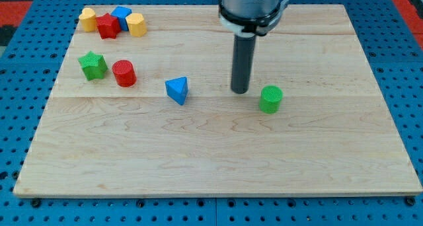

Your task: Move the green circle closer to the red circle

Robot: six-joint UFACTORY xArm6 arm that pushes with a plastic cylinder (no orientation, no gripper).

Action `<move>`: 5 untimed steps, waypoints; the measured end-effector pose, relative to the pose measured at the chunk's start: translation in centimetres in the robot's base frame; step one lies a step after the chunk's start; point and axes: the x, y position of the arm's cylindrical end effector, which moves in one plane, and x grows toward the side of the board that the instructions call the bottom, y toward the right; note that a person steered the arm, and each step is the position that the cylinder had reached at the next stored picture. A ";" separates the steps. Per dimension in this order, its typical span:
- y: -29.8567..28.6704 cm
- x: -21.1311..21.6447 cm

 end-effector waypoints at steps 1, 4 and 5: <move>-10.0 -0.8; 7.0 -1.3; 14.8 2.1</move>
